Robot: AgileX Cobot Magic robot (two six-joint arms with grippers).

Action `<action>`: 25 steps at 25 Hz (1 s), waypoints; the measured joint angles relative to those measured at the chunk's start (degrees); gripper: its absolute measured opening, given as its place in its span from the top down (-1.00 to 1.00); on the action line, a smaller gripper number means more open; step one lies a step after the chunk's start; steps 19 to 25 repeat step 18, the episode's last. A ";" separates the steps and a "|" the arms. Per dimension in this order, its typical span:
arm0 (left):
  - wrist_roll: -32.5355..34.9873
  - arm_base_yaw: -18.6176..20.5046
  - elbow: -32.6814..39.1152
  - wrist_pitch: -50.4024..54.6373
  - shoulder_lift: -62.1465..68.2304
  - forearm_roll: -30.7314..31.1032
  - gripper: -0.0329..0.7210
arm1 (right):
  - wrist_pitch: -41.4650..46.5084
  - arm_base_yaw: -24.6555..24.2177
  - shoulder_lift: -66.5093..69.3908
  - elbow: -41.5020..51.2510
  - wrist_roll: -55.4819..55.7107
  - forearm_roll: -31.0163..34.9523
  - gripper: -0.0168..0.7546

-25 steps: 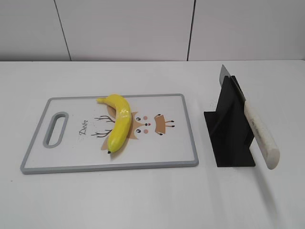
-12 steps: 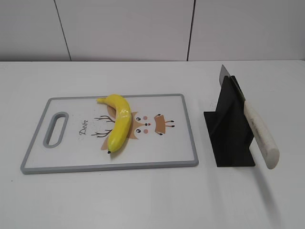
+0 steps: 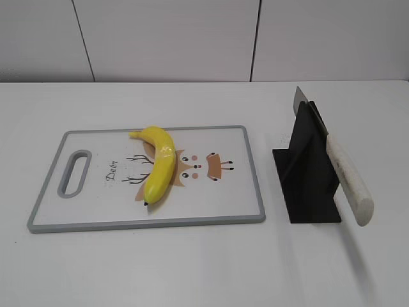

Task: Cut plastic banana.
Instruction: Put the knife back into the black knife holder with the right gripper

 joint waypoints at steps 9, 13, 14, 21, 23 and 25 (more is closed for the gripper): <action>0.00 0.04 0.00 0.00 0.00 0.08 -0.55 | 0.00 -14.71 0.00 0.00 -0.04 0.88 -0.54; 0.00 0.04 0.00 0.00 0.00 0.08 -0.55 | 0.00 -18.05 0.00 0.00 -0.04 0.97 -0.54; 0.00 0.04 0.00 0.00 0.00 0.08 -0.55 | 0.00 -18.11 0.00 0.00 -0.04 1.05 -0.54; 0.00 0.11 0.00 0.00 0.00 0.08 -0.55 | 0.00 -18.11 0.00 0.00 -0.04 1.11 -0.54; 0.00 0.11 0.00 0.00 0.00 0.08 -0.55 | 0.00 -18.11 0.00 0.00 -0.04 1.11 -0.54; 0.00 0.11 0.00 0.00 0.00 0.08 -0.55 | 0.00 -18.11 0.00 0.00 -0.04 1.11 -0.54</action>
